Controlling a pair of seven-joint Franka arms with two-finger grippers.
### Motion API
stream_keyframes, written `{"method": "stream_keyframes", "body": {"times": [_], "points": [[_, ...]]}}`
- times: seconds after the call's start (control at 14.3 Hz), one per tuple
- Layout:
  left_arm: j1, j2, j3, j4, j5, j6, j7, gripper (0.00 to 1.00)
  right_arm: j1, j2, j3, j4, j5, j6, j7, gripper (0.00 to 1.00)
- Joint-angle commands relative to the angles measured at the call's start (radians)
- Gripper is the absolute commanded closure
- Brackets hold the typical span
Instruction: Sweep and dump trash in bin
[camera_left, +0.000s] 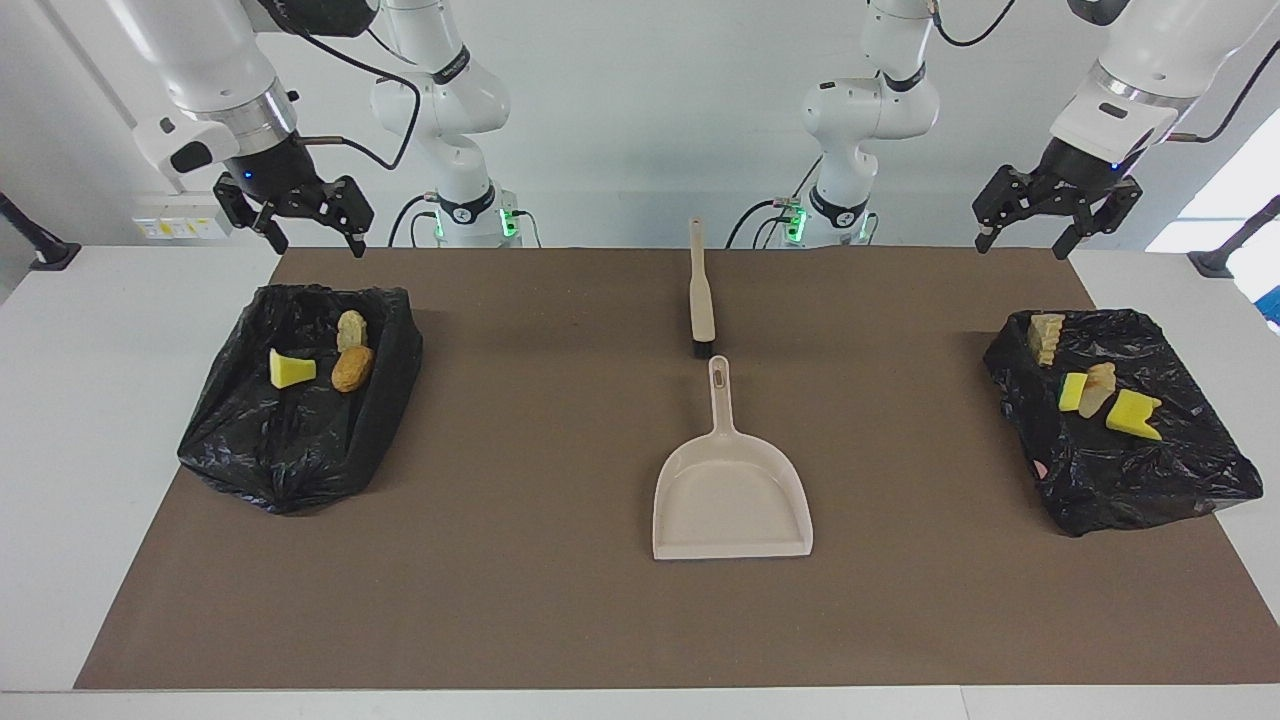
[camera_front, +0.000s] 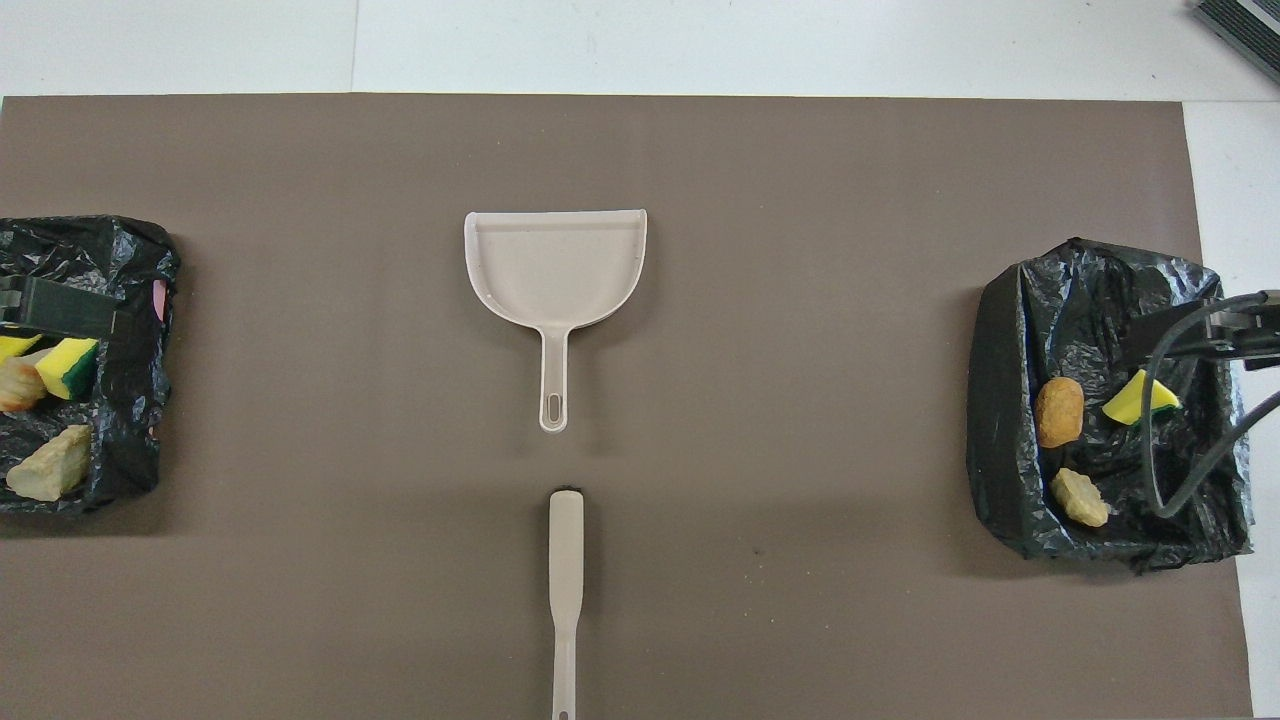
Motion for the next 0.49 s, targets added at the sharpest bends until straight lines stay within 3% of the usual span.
{"method": "stream_keyframes", "body": {"times": [0.0, 0.42], "points": [[0.007, -0.03, 0.001, -0.025, 0.013, -0.03, -0.001, 0.0, -0.003, -0.027, 0.003, -0.033, 0.003, 0.018, 0.019, 0.0], [0.006, -0.033, -0.003, -0.027, 0.013, -0.031, 0.004, 0.0, -0.003, -0.027, 0.003, -0.031, 0.005, 0.018, 0.019, 0.0]]}}
